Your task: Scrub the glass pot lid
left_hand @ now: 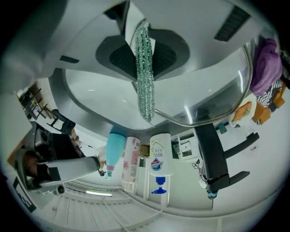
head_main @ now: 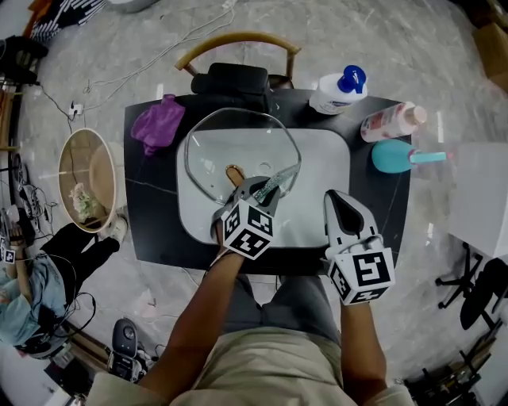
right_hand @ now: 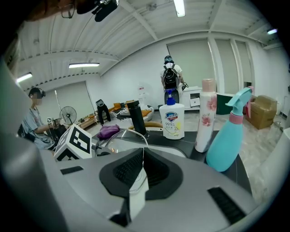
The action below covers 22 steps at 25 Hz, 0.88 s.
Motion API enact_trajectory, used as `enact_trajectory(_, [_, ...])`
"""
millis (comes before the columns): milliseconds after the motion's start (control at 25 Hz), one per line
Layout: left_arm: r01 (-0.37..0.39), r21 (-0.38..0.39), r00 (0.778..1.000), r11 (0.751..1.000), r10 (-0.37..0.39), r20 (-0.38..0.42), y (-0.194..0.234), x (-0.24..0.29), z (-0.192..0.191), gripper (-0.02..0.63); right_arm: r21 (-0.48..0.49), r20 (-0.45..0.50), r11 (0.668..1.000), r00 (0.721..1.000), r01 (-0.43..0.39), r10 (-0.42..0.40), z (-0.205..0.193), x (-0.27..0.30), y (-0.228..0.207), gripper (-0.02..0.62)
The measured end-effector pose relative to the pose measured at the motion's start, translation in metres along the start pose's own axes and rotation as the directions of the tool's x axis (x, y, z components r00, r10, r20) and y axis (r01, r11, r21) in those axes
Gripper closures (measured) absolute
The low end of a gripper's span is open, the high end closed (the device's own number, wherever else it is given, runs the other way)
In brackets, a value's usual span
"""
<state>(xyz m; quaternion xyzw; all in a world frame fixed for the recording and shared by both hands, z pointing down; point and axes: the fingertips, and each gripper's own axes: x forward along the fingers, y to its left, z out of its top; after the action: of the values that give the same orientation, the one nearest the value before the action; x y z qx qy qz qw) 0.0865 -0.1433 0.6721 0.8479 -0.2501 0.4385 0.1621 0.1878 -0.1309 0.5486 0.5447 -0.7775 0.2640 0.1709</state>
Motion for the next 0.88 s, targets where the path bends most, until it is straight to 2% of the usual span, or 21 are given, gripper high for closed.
enact_trajectory(400, [-0.066, 0.037, 0.996, 0.997, 0.064, 0.058, 0.052, -0.02, 0.045, 0.518, -0.009, 0.036, 1.0, 0.999, 0.004, -0.004, 0.025, 0.0, 0.004, 0.571])
enact_trajectory(880, [-0.15, 0.11, 0.986, 0.983, 0.141, 0.086, 0.103, -0.068, 0.047, 0.518, -0.03, 0.043, 1.0, 0.999, -0.004, 0.005, 0.042, 0.001, 0.031, 0.571])
